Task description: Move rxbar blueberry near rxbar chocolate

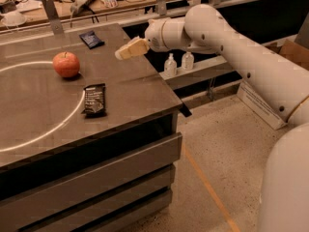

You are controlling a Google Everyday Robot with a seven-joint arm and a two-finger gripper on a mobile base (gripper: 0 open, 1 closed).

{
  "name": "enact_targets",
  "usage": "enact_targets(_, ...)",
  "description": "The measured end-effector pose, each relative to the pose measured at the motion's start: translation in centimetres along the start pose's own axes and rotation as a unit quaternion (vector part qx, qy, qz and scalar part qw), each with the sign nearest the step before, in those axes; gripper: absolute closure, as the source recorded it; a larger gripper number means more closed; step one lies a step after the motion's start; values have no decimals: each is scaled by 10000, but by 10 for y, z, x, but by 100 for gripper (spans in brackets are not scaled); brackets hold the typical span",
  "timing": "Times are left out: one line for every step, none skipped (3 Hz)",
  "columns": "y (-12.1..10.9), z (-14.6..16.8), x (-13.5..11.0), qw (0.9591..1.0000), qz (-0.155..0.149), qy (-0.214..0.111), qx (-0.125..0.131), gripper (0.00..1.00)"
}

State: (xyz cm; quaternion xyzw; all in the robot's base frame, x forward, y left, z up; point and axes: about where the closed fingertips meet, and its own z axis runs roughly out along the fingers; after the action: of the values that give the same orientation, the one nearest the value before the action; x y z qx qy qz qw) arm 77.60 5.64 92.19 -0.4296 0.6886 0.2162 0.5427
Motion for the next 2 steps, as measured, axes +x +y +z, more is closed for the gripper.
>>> enact_targets(0,4,-3,9999,70,-115,44,0)
enact_targets(-8,39,-8,9989,204,-422,66,0)
